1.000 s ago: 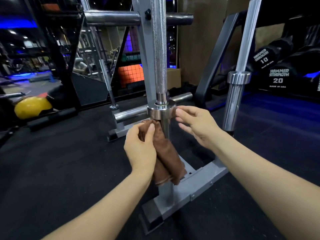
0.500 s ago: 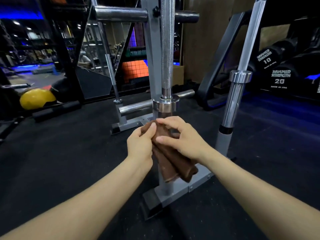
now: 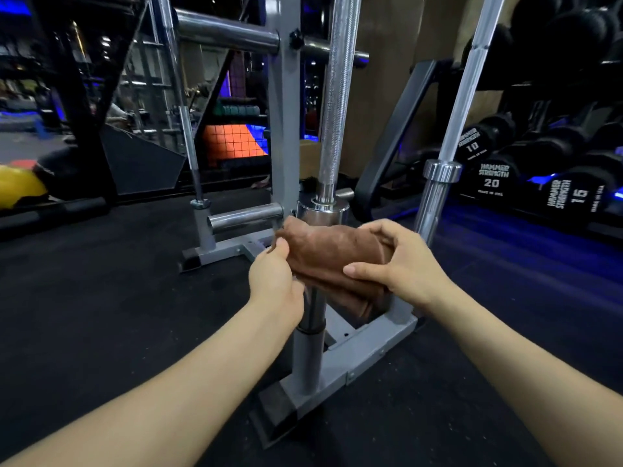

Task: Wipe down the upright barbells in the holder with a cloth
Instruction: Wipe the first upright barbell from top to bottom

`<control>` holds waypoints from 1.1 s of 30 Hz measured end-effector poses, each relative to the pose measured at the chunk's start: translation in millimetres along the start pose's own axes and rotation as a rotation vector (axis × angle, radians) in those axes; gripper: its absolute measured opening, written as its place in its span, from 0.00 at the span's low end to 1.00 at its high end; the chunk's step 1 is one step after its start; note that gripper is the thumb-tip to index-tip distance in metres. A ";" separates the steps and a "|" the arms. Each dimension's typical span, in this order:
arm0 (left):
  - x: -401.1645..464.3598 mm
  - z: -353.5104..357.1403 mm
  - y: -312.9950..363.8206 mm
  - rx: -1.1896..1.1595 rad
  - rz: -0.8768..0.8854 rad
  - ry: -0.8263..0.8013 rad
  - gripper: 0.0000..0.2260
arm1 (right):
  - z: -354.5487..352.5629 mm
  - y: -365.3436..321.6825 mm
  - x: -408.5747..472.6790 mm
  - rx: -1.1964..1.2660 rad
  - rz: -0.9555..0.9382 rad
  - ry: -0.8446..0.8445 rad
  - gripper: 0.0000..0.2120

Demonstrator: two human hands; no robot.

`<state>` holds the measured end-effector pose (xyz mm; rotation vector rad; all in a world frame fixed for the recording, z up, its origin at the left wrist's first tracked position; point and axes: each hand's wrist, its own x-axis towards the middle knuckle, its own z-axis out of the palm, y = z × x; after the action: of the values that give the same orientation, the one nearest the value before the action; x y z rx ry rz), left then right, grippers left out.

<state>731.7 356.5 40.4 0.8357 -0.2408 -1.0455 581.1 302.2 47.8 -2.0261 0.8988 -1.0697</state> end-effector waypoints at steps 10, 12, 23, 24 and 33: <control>16.4 -17.3 -6.9 0.552 0.340 -0.156 0.20 | 26.3 -6.4 30.0 -0.494 -0.313 0.711 0.12; 17.9 -21.3 -7.4 0.541 0.325 -0.175 0.16 | 35.8 -10.1 31.0 -0.343 -0.219 0.765 0.17; 20.4 -22.9 -3.3 0.354 0.209 -0.244 0.12 | 67.3 -7.8 28.3 -0.292 -0.149 0.464 0.32; 21.7 -25.1 -2.5 0.369 0.191 -0.247 0.13 | 67.3 -6.6 29.2 -0.361 -0.201 0.472 0.32; 43.4 -46.5 17.4 0.598 0.225 -0.229 0.15 | 115.7 -32.5 62.2 -1.087 -0.639 0.470 0.12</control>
<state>790.7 347.2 12.5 1.1895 -0.8523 -0.8608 716.3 296.9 48.0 -3.1699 1.2813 -1.6694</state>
